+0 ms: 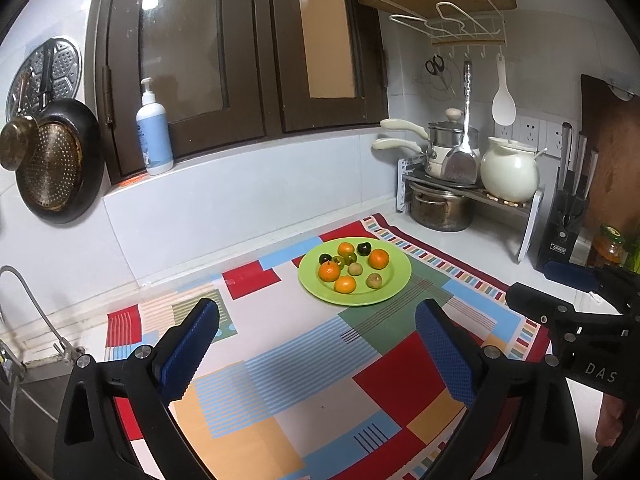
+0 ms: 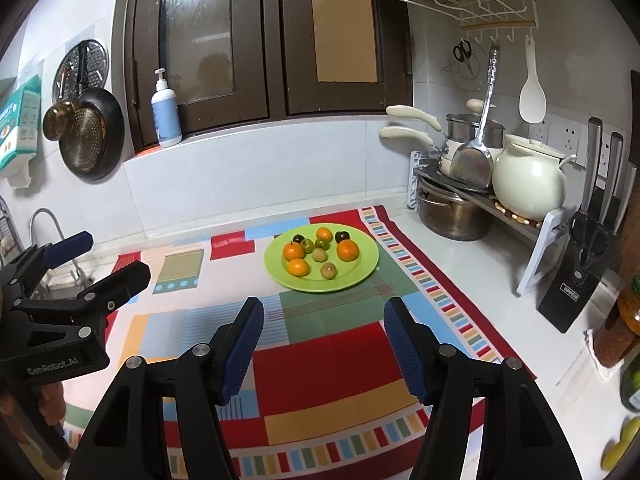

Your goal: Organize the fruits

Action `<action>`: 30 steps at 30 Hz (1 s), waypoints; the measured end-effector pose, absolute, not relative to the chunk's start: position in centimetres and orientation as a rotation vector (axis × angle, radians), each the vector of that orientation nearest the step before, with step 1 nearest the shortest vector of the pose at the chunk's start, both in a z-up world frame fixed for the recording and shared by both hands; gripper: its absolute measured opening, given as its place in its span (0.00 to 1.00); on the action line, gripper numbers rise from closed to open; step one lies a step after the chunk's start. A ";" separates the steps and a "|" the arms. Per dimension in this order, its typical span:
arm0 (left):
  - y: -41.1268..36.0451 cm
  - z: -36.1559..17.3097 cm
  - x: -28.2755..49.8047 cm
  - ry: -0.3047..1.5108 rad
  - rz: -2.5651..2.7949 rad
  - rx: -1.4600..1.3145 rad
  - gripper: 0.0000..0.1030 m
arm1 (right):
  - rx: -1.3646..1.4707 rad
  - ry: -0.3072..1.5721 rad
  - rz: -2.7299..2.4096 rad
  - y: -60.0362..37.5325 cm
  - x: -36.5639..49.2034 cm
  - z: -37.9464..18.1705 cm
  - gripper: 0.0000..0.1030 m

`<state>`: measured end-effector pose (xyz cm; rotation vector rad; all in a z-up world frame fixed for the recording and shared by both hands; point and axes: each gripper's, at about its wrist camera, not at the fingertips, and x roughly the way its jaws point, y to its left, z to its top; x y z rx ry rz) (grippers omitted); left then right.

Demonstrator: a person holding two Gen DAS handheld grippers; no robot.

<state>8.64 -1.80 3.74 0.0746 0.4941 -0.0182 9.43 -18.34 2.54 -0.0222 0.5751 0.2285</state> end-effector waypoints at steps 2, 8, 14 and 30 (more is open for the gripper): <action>-1.7 3.8 8.5 0.491 -0.012 0.077 0.99 | -0.021 0.573 0.228 -18.4 9.3 2.6 0.62; -1.7 3.8 8.0 0.490 0.008 0.082 1.00 | -0.018 0.573 0.223 -18.4 9.3 2.6 0.62; -1.6 3.8 7.9 0.489 0.008 0.084 1.00 | -0.018 0.572 0.219 -18.5 9.1 2.7 0.62; -1.4 3.8 7.8 0.489 0.009 0.080 1.00 | -0.021 0.575 0.220 -18.9 8.9 2.5 0.62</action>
